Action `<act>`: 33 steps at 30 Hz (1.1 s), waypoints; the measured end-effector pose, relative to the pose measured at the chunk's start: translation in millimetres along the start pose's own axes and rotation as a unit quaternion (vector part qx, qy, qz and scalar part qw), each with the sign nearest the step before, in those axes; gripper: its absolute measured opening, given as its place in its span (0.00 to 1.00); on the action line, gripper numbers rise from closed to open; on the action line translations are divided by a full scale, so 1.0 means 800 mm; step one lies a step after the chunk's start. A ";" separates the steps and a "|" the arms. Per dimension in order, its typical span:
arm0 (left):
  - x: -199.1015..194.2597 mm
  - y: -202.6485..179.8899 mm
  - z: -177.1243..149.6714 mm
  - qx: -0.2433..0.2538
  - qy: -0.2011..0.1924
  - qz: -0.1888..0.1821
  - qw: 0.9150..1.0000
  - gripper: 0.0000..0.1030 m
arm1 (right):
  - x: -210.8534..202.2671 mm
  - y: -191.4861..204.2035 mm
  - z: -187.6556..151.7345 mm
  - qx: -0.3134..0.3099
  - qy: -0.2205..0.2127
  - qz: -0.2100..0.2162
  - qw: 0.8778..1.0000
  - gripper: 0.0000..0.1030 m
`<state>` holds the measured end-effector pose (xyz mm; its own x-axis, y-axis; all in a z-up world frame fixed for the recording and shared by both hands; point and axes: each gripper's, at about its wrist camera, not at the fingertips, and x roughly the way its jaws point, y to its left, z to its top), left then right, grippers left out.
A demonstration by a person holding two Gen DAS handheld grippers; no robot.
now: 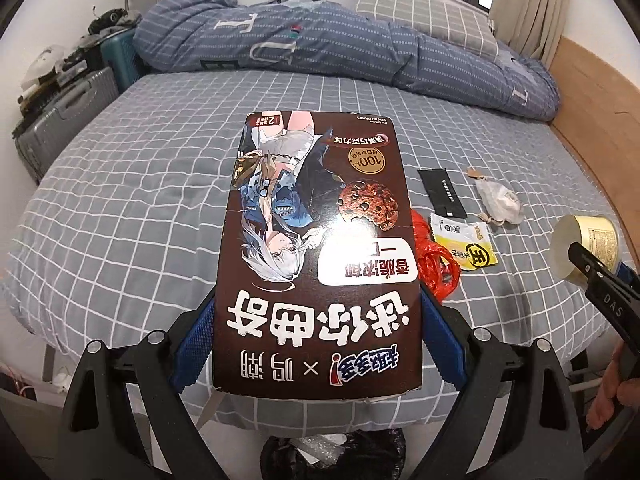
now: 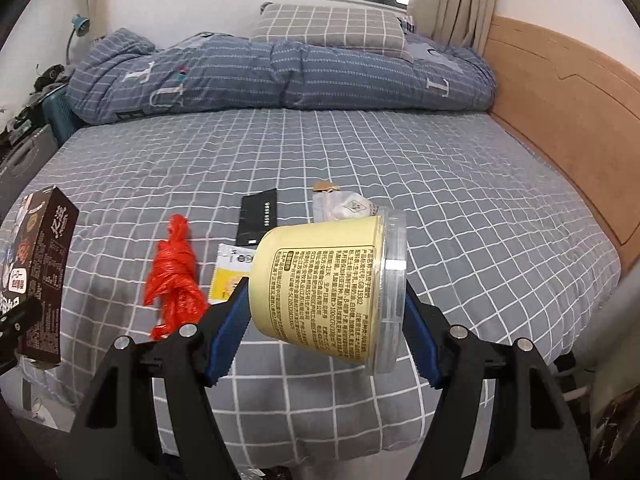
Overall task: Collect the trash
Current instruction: 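Carry the brown box and yellow cup down over the black bin with both tools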
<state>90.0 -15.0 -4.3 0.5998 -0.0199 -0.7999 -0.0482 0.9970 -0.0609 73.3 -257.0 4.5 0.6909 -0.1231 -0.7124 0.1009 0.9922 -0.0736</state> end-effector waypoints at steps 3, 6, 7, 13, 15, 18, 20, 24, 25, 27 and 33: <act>-0.012 0.002 -0.006 -0.003 -0.003 -0.004 1.000 0.86 | -0.015 0.005 -0.005 -0.004 -0.006 0.007 1.000 0.66; -0.024 0.001 -0.012 -0.001 -0.008 -0.006 1.000 0.86 | -0.029 0.012 -0.011 -0.009 -0.011 0.011 1.000 0.66; -0.028 0.001 -0.014 -0.001 -0.009 -0.007 1.000 0.86 | -0.036 0.017 -0.015 -0.013 -0.014 0.014 1.000 0.66; -0.055 0.007 -0.032 -0.005 -0.014 -0.015 1.000 0.86 | -0.069 0.032 -0.032 -0.021 -0.030 0.028 0.999 0.66; -0.062 0.010 -0.039 -0.005 -0.015 -0.016 1.000 0.86 | -0.080 0.037 -0.039 -0.025 -0.034 0.031 0.999 0.66; -0.070 0.012 -0.050 -0.006 -0.016 -0.017 1.000 0.86 | -0.091 0.042 -0.047 -0.024 -0.036 0.038 0.998 0.66; -0.074 0.012 -0.059 -0.003 -0.016 -0.014 1.000 0.86 | -0.099 0.045 -0.054 -0.025 -0.036 0.044 0.998 0.66; -0.082 0.015 -0.075 -0.005 -0.013 -0.018 1.000 0.86 | -0.111 0.053 -0.069 -0.033 -0.038 0.049 0.998 0.66; -0.085 0.016 -0.079 -0.005 -0.013 -0.019 1.000 0.86 | -0.114 0.055 -0.074 -0.035 -0.038 0.050 0.997 0.66; -0.089 0.016 -0.087 -0.006 -0.012 -0.020 1.000 0.86 | -0.117 0.056 -0.084 -0.035 -0.035 0.053 0.997 0.66; -0.103 0.018 -0.116 -0.008 -0.010 -0.026 1.000 0.86 | -0.131 0.058 -0.114 -0.033 -0.029 0.061 0.997 0.66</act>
<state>-34.0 -5.9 5.6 0.6169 -0.0695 -0.7840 -0.0290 0.9934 -0.1110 -59.7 -196.1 12.4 0.7355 -0.0015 -0.6775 -0.0321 0.9988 -0.0369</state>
